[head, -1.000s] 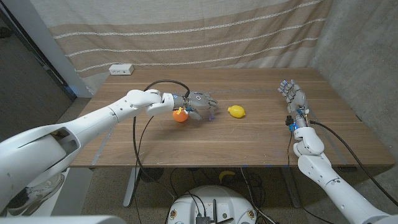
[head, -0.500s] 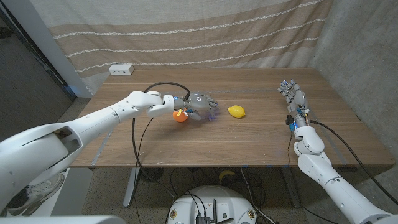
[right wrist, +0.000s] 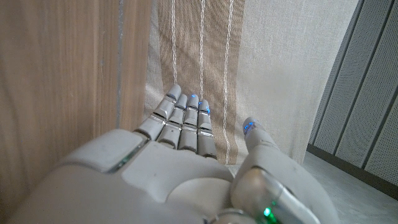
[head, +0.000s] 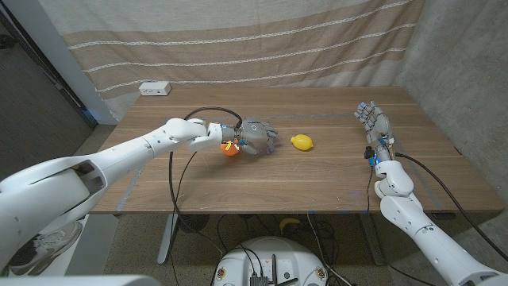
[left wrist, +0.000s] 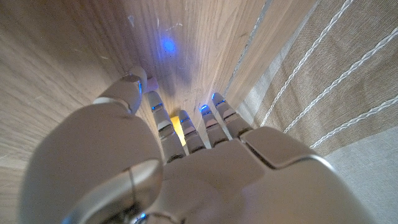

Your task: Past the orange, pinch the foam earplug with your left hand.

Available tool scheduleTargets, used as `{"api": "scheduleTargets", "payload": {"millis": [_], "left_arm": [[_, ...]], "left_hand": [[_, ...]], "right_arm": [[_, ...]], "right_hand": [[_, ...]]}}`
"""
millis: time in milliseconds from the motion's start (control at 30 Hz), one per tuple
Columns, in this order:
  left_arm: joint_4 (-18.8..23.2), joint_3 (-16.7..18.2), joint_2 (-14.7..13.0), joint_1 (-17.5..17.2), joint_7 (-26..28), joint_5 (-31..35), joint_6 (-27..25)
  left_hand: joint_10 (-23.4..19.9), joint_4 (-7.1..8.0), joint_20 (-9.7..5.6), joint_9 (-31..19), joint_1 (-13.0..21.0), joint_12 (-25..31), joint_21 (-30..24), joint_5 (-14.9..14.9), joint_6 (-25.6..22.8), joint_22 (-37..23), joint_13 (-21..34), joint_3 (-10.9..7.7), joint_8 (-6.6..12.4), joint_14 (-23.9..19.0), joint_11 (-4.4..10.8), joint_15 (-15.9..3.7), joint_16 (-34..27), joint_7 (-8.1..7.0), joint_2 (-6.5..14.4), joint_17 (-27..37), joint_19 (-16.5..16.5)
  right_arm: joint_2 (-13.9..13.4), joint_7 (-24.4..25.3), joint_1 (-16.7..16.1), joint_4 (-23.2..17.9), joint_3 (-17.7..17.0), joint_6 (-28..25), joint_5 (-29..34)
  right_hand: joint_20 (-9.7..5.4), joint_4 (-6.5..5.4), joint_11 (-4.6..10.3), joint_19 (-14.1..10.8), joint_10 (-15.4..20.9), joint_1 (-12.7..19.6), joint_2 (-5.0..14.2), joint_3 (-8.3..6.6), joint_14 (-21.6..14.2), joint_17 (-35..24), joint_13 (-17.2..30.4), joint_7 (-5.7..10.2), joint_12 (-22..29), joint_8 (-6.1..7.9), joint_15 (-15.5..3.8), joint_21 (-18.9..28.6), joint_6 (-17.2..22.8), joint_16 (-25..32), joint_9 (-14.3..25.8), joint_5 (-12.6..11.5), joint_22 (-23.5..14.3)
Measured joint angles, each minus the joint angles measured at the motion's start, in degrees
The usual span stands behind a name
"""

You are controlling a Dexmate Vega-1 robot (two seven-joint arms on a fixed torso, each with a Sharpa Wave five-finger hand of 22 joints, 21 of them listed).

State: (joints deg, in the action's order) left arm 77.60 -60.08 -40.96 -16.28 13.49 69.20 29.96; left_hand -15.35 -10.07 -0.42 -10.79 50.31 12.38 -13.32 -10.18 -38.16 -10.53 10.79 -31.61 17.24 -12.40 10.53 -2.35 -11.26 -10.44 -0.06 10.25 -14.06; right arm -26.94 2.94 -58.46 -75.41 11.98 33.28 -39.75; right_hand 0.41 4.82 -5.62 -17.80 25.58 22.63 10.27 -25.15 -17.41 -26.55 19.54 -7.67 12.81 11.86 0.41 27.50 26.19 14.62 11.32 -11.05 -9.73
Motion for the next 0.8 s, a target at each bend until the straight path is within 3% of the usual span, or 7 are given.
{"api": "scheduleTargets", "payload": {"millis": [200,800], "left_arm": [[-0.5,-0.8,0.0,0.1,1.1,0.3,-0.2],[-2.1,-2.6,0.2,0.4,3.4,2.1,-2.3]], "left_hand": [[-0.7,0.22,-0.14,0.0,0.8,0.0,0.0,0.0,-1.3,0.0,0.0,0.26,0.45,-0.3,0.72,0.27,0.0,0.32,0.4,0.0,-0.2],[-1.7,0.01,-0.29,-0.1,2.5,0.0,0.0,0.0,-2.3,0.0,0.0,0.47,0.44,-0.6,0.76,0.0,0.0,1.38,2.1,0.0,-0.3]], "right_arm": [[0.0,0.0,0.0,0.0,0.0,-0.1,0.0],[-0.1,0.2,0.4,0.0,0.2,-0.5,0.2]], "right_hand": [[0.0,0.0,0.0,0.0,0.0,0.0,0.0,0.0,0.0,0.0,0.0,0.0,0.0,0.0,0.0,0.0,0.0,0.0,0.0,0.0,0.0],[0.0,0.16,0.0,0.0,0.0,0.0,0.0,-0.16,0.0,0.0,0.0,0.0,0.0,0.0,0.02,-0.5,0.0,0.0,0.0,0.0,0.0]]}}
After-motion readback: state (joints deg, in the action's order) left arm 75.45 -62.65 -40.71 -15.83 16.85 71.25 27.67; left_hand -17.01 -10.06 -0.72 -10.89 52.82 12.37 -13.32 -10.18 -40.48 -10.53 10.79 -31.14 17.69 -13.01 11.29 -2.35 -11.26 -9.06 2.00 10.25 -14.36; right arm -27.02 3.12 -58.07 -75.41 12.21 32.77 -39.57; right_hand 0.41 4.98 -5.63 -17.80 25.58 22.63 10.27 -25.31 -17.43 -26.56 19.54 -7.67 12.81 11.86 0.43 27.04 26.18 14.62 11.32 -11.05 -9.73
